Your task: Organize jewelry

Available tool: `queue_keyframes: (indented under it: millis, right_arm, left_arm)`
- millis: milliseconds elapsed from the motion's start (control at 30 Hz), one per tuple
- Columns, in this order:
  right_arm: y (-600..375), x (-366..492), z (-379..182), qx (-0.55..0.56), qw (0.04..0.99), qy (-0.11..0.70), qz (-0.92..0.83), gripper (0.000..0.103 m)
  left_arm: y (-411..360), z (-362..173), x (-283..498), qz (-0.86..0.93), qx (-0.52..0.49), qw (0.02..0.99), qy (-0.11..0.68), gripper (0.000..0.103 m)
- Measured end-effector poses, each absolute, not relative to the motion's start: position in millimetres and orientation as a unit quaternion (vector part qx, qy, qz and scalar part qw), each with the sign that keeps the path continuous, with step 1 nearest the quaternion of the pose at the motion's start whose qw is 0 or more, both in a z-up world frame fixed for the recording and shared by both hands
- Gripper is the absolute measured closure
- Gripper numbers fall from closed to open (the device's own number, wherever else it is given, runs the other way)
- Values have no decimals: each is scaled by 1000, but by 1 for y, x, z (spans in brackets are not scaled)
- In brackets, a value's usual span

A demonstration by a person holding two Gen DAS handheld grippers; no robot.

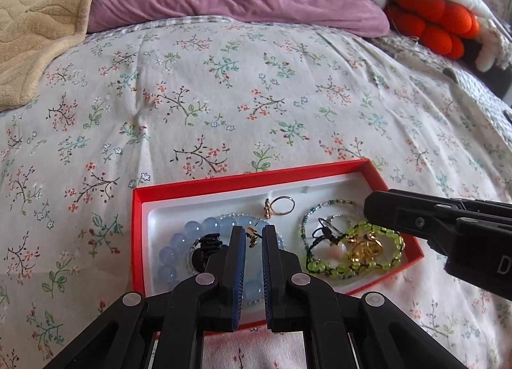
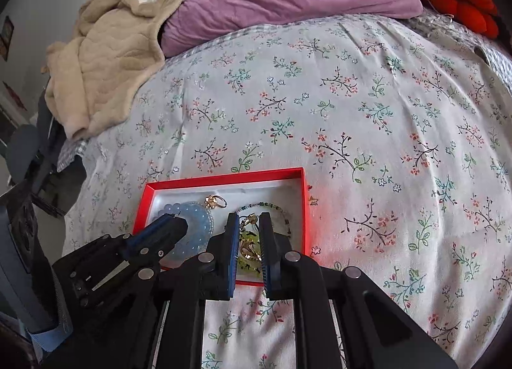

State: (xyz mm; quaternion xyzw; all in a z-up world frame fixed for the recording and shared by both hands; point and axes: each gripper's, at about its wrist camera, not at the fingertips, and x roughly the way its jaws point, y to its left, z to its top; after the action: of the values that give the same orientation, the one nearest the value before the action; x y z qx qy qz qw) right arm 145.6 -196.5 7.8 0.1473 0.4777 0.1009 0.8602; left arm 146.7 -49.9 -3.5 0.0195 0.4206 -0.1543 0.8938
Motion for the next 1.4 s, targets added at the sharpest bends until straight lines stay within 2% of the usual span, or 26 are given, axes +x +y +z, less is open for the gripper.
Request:
queue_keyframes:
  millis: [300,367,433,500,567,833,933,1067,1100,1167,1267,1400]
  right_arm:
    - [-206,155,-4,161,855,483,98,87]
    - [-208,155,-2,171,851,485,108,87]
    - [-207,154,0,173,851,483,116,82]
    - [-205,152,4,167,853,480,118,66]
    - [-205,149,7,167,855,476,120,61]
    - [-213,137,18,144,862,474,111,60]
    - [-218,129,21,130,863,477,105,59]
    - [-221,114,23,101,863,485,94,44]
    - [-221,110,23,92,864,487,92,40]
    - [-221,101,23,74,863,491,88,38]
    - [-223,89,19,56,858,504,76,33]
    - [-229,73,12,47,850,522,56,21]
  left_arm:
    - [-61,-9,148,-154,46,894,418,96]
    - [-63,-8,147,-153,55,895,416,87]
    - [-64,-7,145,-155,61,895,414,81]
    - [-64,-5,142,-153,68,897,410,76]
    - [-64,-2,139,-154,74,897,408,75]
    - [-58,8,124,-155,86,895,410,62]
    - [-53,10,119,-151,76,889,425,51]
    - [-48,11,108,-137,66,882,447,30]
    - [-47,12,104,-132,65,881,450,28]
    - [-44,13,98,-124,63,879,457,19]
    - [-39,13,89,-112,58,875,467,13]
    - [-29,10,79,-91,57,868,485,5]
